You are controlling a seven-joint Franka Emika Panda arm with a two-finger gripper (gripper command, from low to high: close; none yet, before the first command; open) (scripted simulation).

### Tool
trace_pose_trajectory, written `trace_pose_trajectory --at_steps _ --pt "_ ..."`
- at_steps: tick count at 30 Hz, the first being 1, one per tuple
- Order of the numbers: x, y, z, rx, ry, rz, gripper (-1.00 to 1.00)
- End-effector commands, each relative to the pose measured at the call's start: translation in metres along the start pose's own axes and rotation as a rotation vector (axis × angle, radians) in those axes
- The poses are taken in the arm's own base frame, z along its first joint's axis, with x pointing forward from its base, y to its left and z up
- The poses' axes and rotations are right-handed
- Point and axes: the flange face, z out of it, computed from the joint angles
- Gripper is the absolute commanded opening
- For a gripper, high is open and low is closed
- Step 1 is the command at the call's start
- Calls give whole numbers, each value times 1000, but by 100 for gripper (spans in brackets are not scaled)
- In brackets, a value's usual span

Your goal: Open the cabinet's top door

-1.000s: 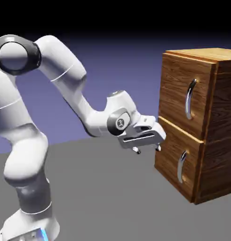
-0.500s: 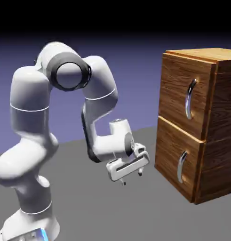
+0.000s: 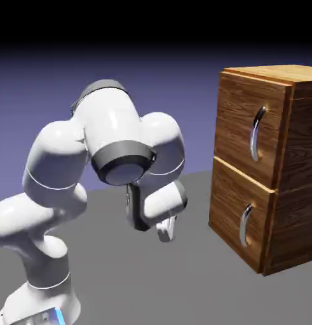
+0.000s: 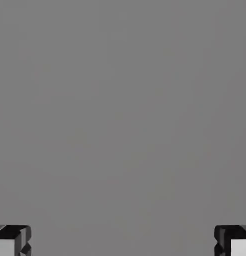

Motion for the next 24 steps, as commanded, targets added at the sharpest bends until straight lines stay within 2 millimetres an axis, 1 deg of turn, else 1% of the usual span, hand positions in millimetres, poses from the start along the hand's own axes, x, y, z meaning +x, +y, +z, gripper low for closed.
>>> trace_pose_trajectory --at_steps 1,4,6,8,11,14,16,20,22,24 --pt "-2 6 -6 -41 6 -42 0" --pt "-11 27 -26 -177 2 -161 0" --pt "-20 42 -42 -275 -20 -234 0" --pt "-32 57 -61 -376 -60 -303 0" --pt "-56 78 -95 -528 -153 -396 0" --pt "-86 95 -134 -674 -287 -478 0" --pt "-108 103 -164 -763 -400 -524 0" --pt "-158 110 -233 -910 -677 -598 0" --pt "-158 110 -233 -910 -677 -598 0" --pt "-165 130 -223 -911 -677 -597 0"
